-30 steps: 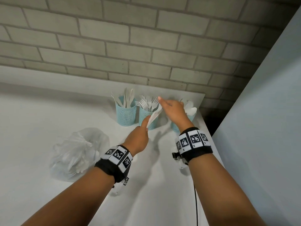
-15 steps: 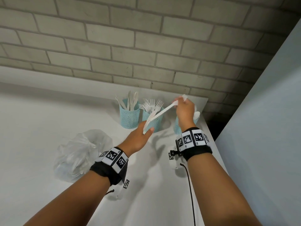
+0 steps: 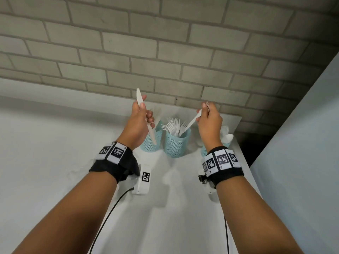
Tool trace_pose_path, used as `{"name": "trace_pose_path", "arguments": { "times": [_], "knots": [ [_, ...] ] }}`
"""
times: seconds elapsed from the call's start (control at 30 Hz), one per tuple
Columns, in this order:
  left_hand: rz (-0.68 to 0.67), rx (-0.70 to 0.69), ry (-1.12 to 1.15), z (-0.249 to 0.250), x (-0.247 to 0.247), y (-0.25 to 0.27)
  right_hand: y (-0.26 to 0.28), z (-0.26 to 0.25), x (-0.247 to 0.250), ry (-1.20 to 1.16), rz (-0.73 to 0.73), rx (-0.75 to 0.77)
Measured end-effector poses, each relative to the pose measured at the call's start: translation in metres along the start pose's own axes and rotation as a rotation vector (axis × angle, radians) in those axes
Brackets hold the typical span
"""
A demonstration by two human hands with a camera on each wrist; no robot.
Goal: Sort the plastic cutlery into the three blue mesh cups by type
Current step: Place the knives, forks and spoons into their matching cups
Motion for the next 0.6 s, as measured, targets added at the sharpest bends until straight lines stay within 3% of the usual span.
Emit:
{"name": "trace_pose_path", "arguments": {
  "times": [0.23,0.4,0.6],
  "knots": [
    [0.092,-0.203,-0.144,0.001,0.002,-0.033,0.007,0.021,-0.020,0.280,-0.173,0.068],
    [0.110,-0.339,-0.278,-0.011,0.011,-0.045,0.011,0.029,-0.023,0.391,-0.192,0.158],
    [0.042,-0.278,-0.731,-0.039,0.018,-0.052,0.015,0.045,-0.034,0.529,-0.242,0.254]
  ]
}}
Point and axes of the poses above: each hand's wrist, its own y-axis away from the middle knuckle, its own x-axis out of the back of the hand, z = x × y, the point moved 1 cm from there along -y, towards the middle knuckle, and after that the axes turned 4 degrees about z, right-handed, at the moved point
